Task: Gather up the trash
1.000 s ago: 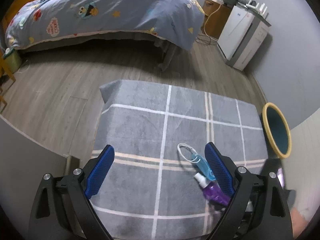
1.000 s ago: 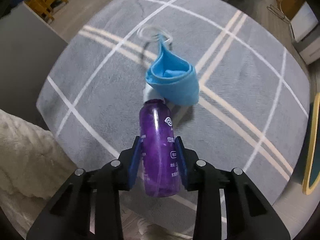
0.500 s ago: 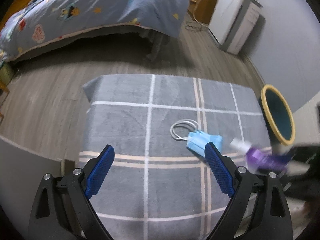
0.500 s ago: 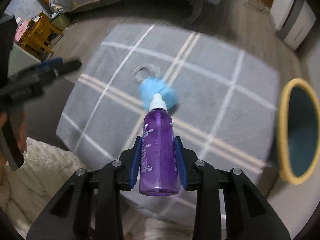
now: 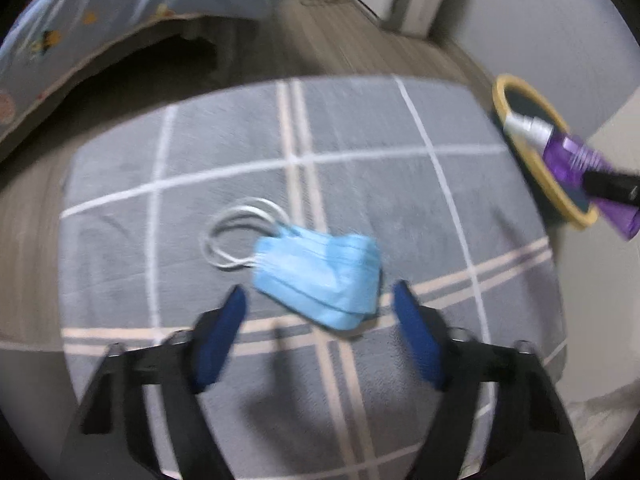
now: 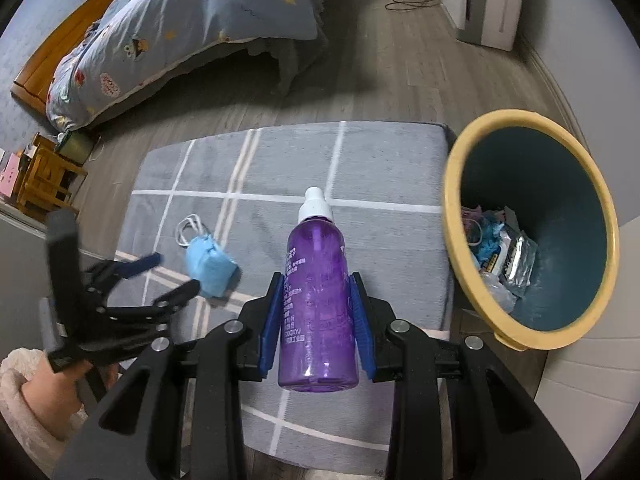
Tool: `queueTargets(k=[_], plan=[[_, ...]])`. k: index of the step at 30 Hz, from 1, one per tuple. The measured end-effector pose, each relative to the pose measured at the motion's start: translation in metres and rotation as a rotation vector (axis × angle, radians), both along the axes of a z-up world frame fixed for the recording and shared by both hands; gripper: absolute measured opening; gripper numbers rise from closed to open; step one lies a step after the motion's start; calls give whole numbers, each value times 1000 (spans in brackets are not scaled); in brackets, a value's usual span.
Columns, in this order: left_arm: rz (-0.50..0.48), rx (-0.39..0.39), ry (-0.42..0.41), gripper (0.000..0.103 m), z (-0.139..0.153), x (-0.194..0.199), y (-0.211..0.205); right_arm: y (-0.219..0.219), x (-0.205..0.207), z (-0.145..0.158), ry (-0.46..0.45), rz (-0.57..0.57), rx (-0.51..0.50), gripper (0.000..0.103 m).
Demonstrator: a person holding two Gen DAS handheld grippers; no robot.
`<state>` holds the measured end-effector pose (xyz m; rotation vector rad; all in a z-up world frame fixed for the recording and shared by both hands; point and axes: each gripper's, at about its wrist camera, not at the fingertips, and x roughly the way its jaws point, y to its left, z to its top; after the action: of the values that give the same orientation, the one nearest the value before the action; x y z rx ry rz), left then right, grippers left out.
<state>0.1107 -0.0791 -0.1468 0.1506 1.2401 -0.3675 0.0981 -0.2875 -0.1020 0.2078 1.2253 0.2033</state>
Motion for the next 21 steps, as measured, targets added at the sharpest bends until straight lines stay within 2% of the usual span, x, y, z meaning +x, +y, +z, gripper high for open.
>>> queueTargets(k=[1,3,6,9,15,21], plan=[[-15,7,11,48,-5,0,-5,-2,0,0,2,-1,2,32],[-41,21,28,28,-14,1,-12,-4,-1,-1,4,-4,1,32],[-59,13,6,15,-10,1,-17,-8,-1,-1,2,-11,5,32],[-66,-6,-26,14,2,0,-20,-13,1,2,-9,-25,22,32],[-106,13,-105,14,33,-3,-36,-26,4,13,-46,-67,53,32],[-185,-5,-171,14,61,-7,-71,-61,1,27,-96,-158,51,32]])
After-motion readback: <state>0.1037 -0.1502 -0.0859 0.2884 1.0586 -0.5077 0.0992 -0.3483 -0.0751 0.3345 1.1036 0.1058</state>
